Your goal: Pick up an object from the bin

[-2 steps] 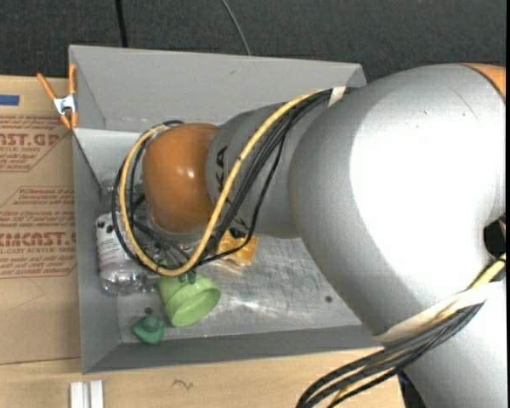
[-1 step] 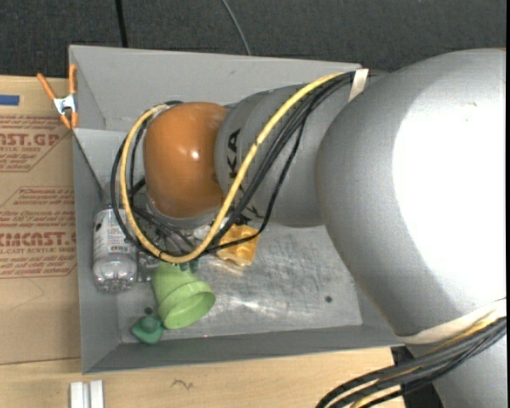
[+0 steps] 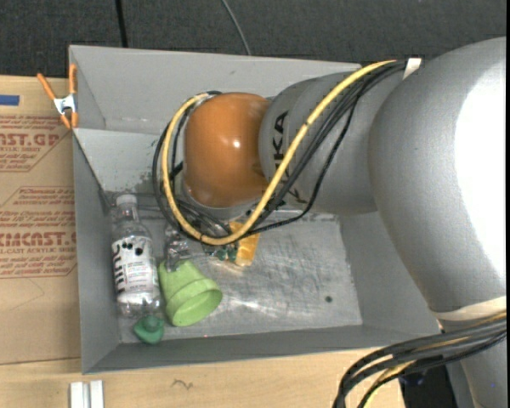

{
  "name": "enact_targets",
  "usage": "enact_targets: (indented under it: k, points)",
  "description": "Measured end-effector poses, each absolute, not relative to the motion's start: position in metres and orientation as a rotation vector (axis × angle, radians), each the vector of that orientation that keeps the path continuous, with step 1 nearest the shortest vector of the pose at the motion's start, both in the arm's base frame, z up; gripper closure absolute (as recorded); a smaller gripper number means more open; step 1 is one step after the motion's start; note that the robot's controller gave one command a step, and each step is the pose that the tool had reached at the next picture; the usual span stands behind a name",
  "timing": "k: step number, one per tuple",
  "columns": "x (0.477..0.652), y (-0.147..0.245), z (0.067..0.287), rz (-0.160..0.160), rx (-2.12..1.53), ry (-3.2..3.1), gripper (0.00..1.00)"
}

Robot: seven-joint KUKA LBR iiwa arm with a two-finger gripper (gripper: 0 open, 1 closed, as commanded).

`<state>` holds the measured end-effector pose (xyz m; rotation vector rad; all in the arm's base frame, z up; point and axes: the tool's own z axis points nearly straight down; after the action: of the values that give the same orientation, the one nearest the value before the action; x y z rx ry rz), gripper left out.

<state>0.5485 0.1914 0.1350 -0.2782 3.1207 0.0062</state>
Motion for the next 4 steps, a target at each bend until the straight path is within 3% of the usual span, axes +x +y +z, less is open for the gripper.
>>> enact_targets:
  k: [1,2,3,4]
  points:
    - [0.562,0.169,0.133,0.001,-0.259,3.114,1.00]
    - [0.481,0.188,0.221,0.003,-0.604,3.079,0.00]
    - [0.480,0.187,0.219,0.002,-0.604,3.082,0.00]
    - [0.483,0.191,0.191,0.001,-0.779,3.038,0.00]
